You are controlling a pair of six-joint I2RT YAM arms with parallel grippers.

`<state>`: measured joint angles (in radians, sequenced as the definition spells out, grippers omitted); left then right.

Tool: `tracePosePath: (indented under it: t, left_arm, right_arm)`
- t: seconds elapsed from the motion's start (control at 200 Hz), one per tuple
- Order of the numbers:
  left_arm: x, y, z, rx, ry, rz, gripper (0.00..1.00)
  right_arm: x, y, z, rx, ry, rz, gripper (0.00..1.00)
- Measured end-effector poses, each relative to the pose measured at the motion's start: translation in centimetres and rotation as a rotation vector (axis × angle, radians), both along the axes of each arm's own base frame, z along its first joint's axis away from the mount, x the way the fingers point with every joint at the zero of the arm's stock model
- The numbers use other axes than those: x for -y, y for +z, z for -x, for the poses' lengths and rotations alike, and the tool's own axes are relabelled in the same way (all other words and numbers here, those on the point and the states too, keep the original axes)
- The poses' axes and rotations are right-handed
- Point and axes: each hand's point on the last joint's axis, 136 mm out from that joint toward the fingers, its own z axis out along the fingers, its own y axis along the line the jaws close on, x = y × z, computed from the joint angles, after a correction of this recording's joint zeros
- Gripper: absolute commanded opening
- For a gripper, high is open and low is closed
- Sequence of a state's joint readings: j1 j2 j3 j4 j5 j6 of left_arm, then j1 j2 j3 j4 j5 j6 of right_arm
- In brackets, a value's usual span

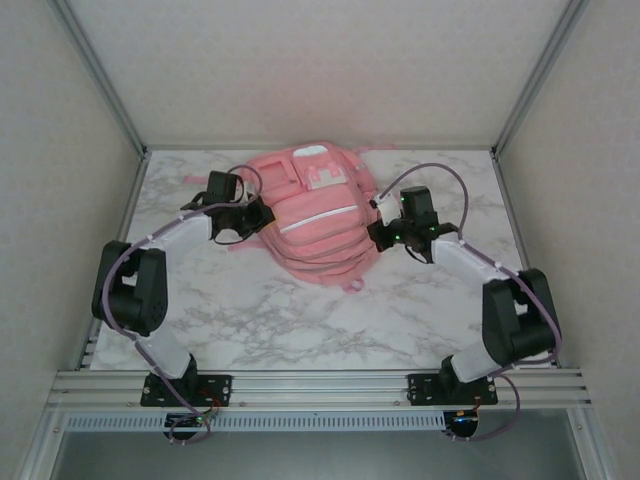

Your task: Pack books, pencil case, and school supplies into a backpack

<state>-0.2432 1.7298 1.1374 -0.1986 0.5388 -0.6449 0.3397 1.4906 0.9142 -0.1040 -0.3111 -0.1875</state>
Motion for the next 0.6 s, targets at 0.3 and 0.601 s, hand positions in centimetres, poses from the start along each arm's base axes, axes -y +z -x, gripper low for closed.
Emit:
tracePosePath:
  t: [0.3,0.601]
  left_arm:
    - [-3.4,0.6,-6.7,0.023,0.104,-0.069,0.16]
    - [-5.0,2.0,-6.2,0.047,0.153,-0.138,0.69]
  right_arm:
    - [1.8,-0.5,2.6,-0.024,-0.111,0.075,0.0]
    - [0.9,-2.8,1.5,-0.198,-0.2,0.05,0.38]
